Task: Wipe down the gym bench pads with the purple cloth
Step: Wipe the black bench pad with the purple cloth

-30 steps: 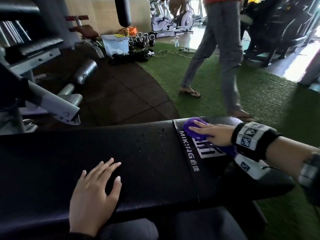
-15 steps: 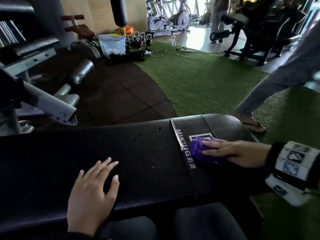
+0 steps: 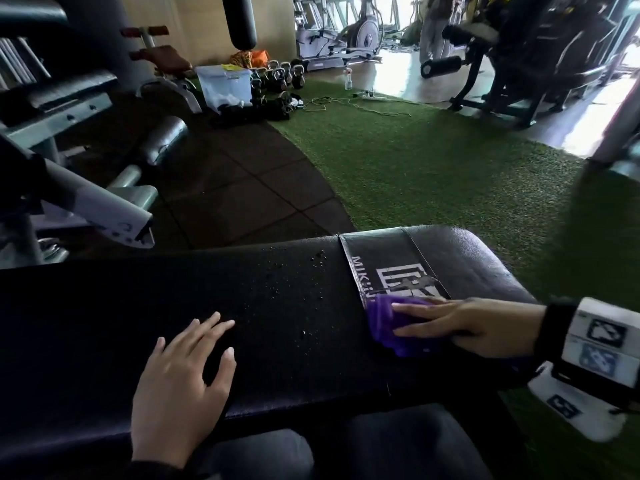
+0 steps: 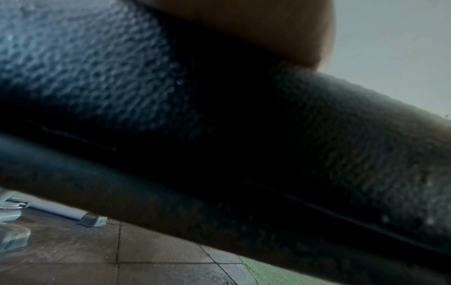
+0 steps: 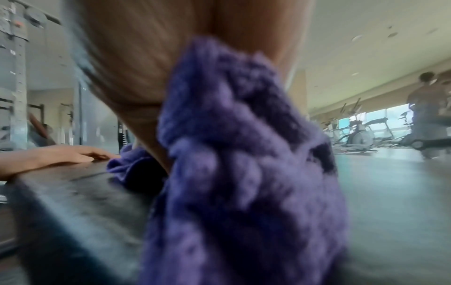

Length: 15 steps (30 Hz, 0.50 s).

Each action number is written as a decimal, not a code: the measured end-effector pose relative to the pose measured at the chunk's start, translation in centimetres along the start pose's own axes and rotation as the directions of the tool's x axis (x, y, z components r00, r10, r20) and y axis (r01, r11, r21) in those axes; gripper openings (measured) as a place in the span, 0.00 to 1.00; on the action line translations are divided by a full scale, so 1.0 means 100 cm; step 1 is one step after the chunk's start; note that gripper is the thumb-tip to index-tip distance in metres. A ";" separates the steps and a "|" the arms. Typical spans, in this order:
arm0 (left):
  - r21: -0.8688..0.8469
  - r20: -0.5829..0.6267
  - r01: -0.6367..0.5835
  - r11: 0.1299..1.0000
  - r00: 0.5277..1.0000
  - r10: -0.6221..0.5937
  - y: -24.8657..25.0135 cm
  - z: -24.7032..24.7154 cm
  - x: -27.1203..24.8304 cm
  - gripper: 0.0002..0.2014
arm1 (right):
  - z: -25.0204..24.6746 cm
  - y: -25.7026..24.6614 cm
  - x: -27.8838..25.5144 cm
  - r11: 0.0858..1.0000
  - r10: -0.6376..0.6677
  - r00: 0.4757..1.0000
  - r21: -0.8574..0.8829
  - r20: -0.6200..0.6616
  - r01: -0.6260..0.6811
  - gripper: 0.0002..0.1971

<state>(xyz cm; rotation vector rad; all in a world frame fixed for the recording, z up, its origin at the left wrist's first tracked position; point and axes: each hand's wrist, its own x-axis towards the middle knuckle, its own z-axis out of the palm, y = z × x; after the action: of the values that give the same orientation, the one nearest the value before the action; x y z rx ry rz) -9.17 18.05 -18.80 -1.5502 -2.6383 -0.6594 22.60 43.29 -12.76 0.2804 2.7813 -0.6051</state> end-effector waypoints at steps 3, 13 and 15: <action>0.003 -0.002 0.001 1.000 1.000 -0.001 0.000 0.000 0.001 0.27 | -0.012 0.027 -0.002 0.988 0.154 0.987 -0.021 -0.041 -0.155 0.46; 0.013 -0.014 0.002 1.000 1.000 -0.002 -0.001 0.002 0.001 0.27 | -0.002 -0.060 0.068 0.948 0.159 0.986 -0.271 -0.046 -0.166 0.37; 0.010 -0.013 -0.004 1.000 1.000 0.004 -0.001 0.002 0.001 0.27 | 0.015 -0.082 0.057 0.965 0.061 0.997 -0.253 -0.057 -0.074 0.36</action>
<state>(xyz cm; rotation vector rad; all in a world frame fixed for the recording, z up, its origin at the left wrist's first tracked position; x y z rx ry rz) -9.27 18.15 -19.01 -1.5423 -2.6245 -0.6527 15.62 36.07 -12.79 0.3359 2.8417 -0.2216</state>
